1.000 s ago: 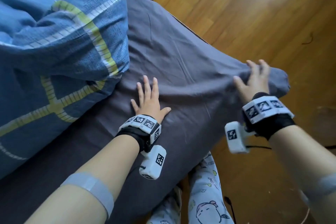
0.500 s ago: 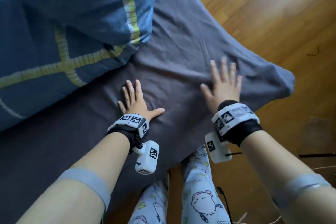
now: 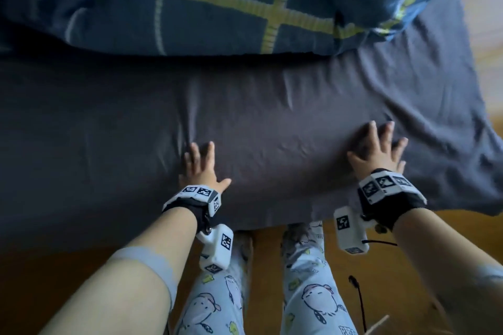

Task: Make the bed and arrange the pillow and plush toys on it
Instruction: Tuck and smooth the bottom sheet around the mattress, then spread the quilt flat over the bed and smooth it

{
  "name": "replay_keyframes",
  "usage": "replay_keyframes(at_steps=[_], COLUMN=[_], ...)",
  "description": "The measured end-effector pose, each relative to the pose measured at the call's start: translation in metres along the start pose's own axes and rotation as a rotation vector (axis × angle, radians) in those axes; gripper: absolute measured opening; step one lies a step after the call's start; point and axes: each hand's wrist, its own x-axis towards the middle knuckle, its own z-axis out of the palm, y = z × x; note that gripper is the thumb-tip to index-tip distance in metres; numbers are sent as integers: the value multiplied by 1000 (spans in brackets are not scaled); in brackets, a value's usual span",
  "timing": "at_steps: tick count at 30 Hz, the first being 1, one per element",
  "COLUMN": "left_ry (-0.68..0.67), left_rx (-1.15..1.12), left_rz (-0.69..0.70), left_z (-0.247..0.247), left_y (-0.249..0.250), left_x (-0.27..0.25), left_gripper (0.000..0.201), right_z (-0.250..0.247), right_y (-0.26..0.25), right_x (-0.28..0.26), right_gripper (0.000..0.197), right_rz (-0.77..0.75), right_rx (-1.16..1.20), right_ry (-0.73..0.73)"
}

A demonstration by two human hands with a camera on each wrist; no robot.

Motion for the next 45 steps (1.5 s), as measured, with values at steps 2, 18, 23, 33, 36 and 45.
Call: replay_keyframes(at_steps=[2,18,23,33,36,45], left_ry=[-59,224,327,417,395,211], left_rx=[-49,-476,-512,-493,-531,-864], left_rz=[-64,233,316,341,292,262], left_z=[-10,-255,-302,-391,-407,-422], left_y=[-34,-163,-185,-238,-250,-259], left_x=[-5,-116,-137,-107,-83,-38], left_gripper=[91,20,15,11,13,15], right_z=[2,-74,-104,-114,-107,-100], right_y=[-9,-309,-363,-496,-544,-609], right_x=[-8,-221,-250,-213,-188,-153], right_gripper=[78,16,8,30,59,37], right_rz=[55,-505,-561,-624,-594,-506], right_rx=[22,-46,-68,115,237,522], right_ry=[6,-1,75,13,-53,-224])
